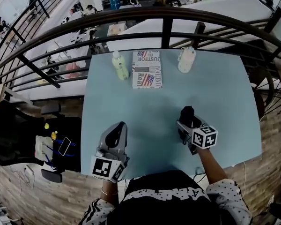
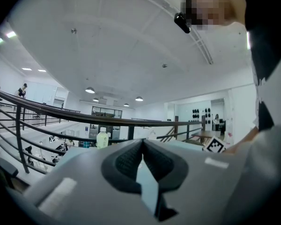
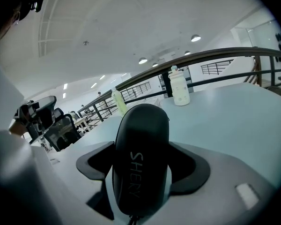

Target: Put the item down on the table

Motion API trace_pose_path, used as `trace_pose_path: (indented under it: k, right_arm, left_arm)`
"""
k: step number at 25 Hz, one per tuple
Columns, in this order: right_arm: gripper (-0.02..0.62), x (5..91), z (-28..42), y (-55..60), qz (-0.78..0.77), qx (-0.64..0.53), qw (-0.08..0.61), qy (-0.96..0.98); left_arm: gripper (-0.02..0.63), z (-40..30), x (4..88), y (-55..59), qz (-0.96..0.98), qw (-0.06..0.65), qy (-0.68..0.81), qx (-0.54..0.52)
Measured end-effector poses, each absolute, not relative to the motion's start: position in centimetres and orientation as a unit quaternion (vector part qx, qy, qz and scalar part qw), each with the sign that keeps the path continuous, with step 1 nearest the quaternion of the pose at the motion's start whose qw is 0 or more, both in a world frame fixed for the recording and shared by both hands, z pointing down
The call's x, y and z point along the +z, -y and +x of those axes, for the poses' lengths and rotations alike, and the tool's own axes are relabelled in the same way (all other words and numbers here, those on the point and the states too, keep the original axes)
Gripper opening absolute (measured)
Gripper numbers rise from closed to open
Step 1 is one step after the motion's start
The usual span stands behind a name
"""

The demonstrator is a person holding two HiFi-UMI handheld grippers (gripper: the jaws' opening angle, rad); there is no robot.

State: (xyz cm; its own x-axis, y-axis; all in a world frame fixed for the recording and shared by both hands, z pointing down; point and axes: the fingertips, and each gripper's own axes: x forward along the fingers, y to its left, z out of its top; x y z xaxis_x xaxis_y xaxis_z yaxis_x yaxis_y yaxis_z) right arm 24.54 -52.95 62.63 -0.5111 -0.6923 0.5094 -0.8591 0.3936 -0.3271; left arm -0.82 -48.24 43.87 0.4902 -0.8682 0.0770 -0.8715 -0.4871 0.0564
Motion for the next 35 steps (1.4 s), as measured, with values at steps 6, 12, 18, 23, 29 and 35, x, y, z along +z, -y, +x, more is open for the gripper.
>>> trace_pose_path:
  k: [6, 12, 18, 23, 29, 35]
  right_arm:
    - [0.362, 63.1, 24.1, 53.7, 0.471, 0.296, 0.150, 0.818]
    - [0.362, 63.8, 23.3, 54.4, 0.467, 0.298, 0.158, 0.817]
    - [0.362, 64.7, 22.7, 55.0, 0.464, 0.296, 0.177, 0.816]
    - [0.360, 66.3, 23.0, 55.1, 0.465, 0.298, 0.203, 0.808]
    - [0.362, 67.0, 23.0, 55.1, 0.467, 0.300, 0.219, 0.803]
    - [0.361, 67.3, 22.9, 55.1, 0.465, 0.287, 0.233, 0.804]
  left_arm:
    - [0.000, -1.6, 43.5, 48.4, 0.857, 0.052, 0.513, 0.009]
    - [0.000, -1.9, 43.8, 48.6, 0.854, 0.054, 0.518, 0.011]
    - [0.000, -2.3, 43.8, 49.0, 0.850, 0.057, 0.524, 0.008]
    - [0.000, -2.4, 44.1, 49.1, 0.845, 0.060, 0.532, 0.007]
    - [0.000, -2.7, 44.2, 49.1, 0.844, 0.060, 0.533, 0.009]
    - [0.000, -2.7, 44.3, 49.0, 0.844, 0.060, 0.534, 0.007]
